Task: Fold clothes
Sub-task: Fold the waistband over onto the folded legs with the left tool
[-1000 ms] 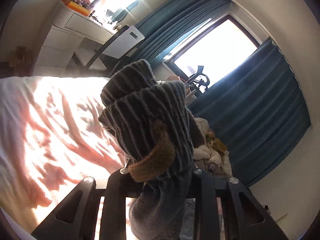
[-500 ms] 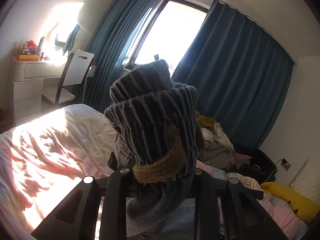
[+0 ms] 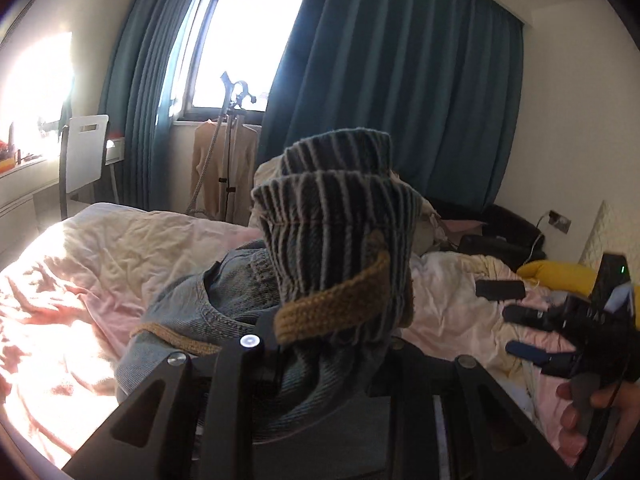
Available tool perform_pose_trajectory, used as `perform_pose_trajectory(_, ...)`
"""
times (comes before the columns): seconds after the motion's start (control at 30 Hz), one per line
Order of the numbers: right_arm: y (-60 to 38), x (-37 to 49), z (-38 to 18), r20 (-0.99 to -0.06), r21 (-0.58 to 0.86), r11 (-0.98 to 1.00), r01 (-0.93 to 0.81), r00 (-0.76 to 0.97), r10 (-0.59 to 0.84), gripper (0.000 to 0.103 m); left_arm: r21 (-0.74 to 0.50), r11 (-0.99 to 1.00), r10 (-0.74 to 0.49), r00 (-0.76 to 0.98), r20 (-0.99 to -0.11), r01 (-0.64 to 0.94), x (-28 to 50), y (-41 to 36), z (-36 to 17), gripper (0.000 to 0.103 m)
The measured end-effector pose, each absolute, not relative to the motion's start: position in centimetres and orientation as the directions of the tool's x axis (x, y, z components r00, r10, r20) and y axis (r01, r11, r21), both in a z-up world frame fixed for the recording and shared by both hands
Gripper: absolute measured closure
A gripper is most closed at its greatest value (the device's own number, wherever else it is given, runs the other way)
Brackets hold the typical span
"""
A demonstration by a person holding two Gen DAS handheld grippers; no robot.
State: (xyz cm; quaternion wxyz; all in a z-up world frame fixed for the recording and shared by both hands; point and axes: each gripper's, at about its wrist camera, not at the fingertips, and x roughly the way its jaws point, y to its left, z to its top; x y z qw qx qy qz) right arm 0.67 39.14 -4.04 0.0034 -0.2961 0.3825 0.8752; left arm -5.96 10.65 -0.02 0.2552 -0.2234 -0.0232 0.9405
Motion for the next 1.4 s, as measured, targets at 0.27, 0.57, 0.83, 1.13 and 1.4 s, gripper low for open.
perform_pose_trajectory(0.27, 41.9, 0.6, -5.8, -0.509, 0.732, -0.633, -0.25, -0.819, -0.266, 0.02, 0.174, -0.807, 0.391, -0.731, -0.559, -0.565, -2.9, 19.4, -7.5, 0.077)
perform_pose_trajectory(0.57, 41.6, -0.8, -7.2, -0.513, 0.748, -0.623, -0.231, -0.796, -0.32, 0.02, 0.209, -0.797, 0.358, -0.722, -0.593, -0.567, -2.9, 19.6, -7.0, 0.077)
perform_pose_trajectory(0.83, 39.7, -0.7, -5.1, -0.465, 0.71, -0.692, -0.127, -0.823, -0.327, 0.02, 0.147, -0.831, 0.33, -0.689, -0.646, -0.536, -3.2, 18.9, -5.4, 0.072)
perform_pose_trajectory(1.13, 39.6, -1.3, -5.1, -0.469, 0.712, -0.691, -0.122, -0.815, -0.339, 0.02, 0.216, -0.82, 0.304, -0.723, -0.62, -0.529, -0.8, 18.8, -5.1, 0.063)
perform_pose_trajectory(1.4, 39.5, -1.6, -5.3, -0.482, 0.71, -0.692, -0.134, -0.809, -0.338, 0.02, 0.166, -0.79, 0.421, -0.72, -0.552, -0.59, 1.6, 17.9, -3.6, 0.034)
